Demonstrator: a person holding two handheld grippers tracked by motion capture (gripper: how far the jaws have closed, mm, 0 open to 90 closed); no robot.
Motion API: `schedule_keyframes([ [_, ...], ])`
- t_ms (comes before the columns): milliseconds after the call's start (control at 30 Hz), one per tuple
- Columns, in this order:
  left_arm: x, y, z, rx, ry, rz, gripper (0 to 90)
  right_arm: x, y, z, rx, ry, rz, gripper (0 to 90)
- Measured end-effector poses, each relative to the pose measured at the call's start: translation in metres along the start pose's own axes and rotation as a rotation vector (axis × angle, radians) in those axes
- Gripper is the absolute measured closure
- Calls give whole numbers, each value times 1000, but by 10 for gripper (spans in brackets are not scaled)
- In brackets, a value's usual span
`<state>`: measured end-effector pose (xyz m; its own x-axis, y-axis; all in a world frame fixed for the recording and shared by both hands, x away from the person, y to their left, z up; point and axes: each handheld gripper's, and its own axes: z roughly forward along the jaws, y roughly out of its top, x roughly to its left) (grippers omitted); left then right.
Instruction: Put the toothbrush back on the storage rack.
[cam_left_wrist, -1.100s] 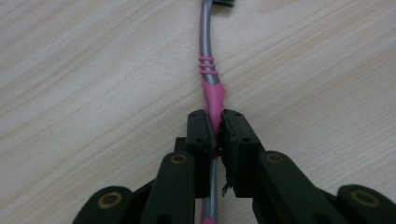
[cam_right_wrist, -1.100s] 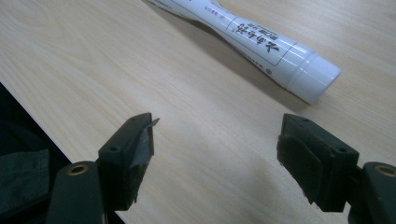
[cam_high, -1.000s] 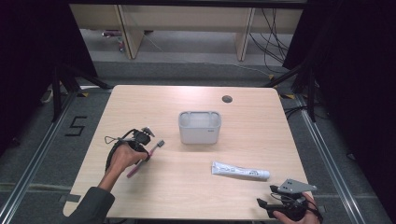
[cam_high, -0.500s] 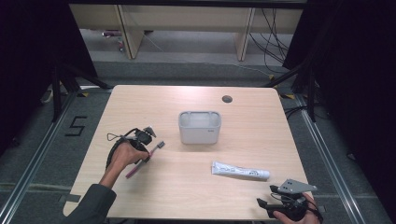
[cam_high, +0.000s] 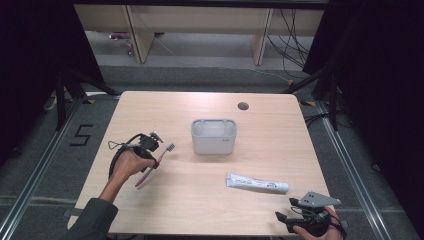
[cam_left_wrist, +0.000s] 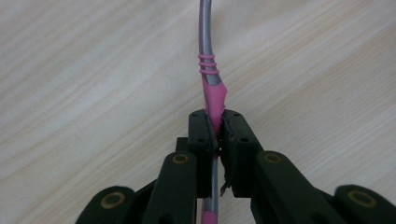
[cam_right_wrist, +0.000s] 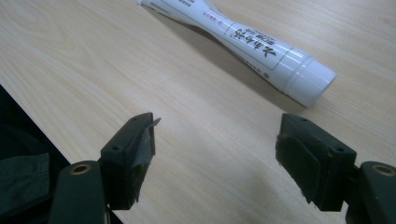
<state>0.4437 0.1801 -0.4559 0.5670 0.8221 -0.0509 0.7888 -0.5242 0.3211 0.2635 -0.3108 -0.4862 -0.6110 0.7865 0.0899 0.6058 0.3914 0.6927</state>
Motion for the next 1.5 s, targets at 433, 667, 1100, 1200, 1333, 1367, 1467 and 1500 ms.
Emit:
schedule_keyframes([
  [433, 3, -1, -27, -202, -55, 4, 822, 0, 0, -1, -9, -8, 2, 284],
  [667, 3, 0, -38, -317, -78, -25, 823, -1, 0, -1, -9, -11, -6, 284],
  [1100, -1, 5, -49, -418, -52, -46, 822, -2, 0, 0, -19, -9, -8, 284],
  [1200, -5, 11, -55, -430, -53, -45, 822, -1, 0, 0, -17, -9, -10, 284],
  [1333, -8, 17, -60, -456, -27, -30, 823, -1, 0, -1, -7, -5, 1, 284],
  [1367, -8, 17, -60, -456, -27, -30, 823, -1, 0, -1, -7, -5, 1, 284],
  [1467, -9, 21, -65, -484, -23, -24, 822, -1, 0, -1, -11, -9, -6, 284],
  [1500, -9, 21, -65, -484, -23, -24, 822, -1, 0, 0, -13, -8, -6, 284],
])
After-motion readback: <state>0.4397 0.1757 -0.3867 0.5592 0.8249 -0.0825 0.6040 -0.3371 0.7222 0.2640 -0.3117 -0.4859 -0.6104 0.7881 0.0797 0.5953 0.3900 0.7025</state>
